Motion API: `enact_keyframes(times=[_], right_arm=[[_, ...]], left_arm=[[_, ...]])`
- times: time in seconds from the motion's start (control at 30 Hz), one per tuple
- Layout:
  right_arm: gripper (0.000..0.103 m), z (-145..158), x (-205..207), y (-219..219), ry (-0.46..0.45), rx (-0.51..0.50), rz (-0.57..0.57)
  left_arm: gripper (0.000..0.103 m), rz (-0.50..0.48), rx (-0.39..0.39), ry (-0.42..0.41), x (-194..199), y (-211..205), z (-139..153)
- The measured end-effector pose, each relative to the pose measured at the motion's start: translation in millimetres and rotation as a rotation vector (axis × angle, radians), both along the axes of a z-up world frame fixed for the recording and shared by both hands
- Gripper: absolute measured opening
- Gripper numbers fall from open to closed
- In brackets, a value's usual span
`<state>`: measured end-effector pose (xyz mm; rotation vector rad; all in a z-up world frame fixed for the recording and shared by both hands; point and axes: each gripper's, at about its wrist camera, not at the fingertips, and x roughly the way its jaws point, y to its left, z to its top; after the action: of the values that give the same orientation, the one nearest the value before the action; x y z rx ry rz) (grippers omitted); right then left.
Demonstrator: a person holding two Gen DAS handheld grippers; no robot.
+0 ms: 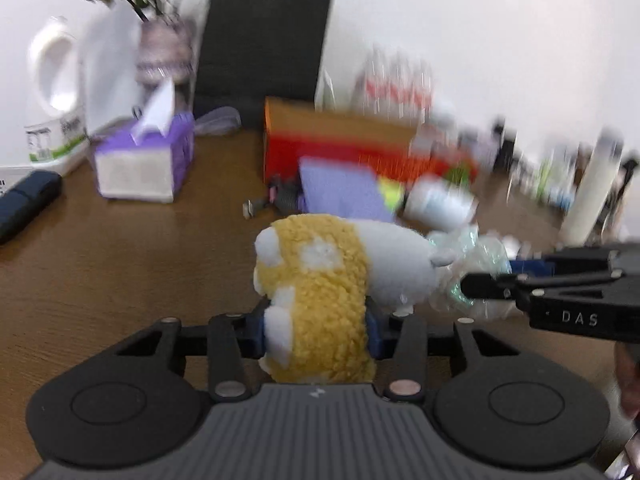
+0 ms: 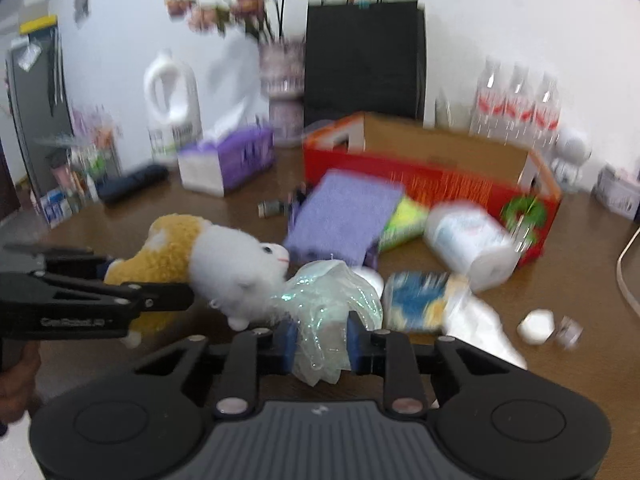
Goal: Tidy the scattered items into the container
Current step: 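Carry plush toy and plastic bag into the cardboard box and release both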
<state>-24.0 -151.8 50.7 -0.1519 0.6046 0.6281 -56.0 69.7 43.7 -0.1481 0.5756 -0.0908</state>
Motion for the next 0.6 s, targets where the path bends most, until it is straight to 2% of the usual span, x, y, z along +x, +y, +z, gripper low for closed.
enact_keyframes(times=[0.07, 0.13, 0.2, 0.27, 0.37, 0.47, 0.6], right_arm=[[0.024, 20, 5, -12, -0.043, 0.034, -0.034], [0.024, 44, 19, -25, -0.084, 0.066, -0.078], [0.025, 68, 42, -35, -0.128, 0.073, -0.115], [0.025, 92, 74, -38, -0.173, 0.056, -0.14], [0.026, 122, 137, -33, -0.184, 0.013, -0.169], [0.028, 130, 220, -26, -0.09, -0.041, -0.175], [0.028, 113, 317, -20, 0.047, -0.117, -0.204]], left_arm=[[0.044, 0.013, 0.005, -0.065, 4, 2, 19], [0.045, 0.002, 0.032, -0.129, 24, 2, 43], [0.045, -0.018, 0.068, -0.186, 61, 0, 68], [0.045, -0.04, 0.083, -0.199, 116, -5, 92], [0.046, -0.068, 0.075, -0.124, 207, -9, 113], [0.046, -0.067, 0.097, -0.018, 285, -14, 113], [0.047, 0.022, 0.271, 0.081, 356, -28, 80]])
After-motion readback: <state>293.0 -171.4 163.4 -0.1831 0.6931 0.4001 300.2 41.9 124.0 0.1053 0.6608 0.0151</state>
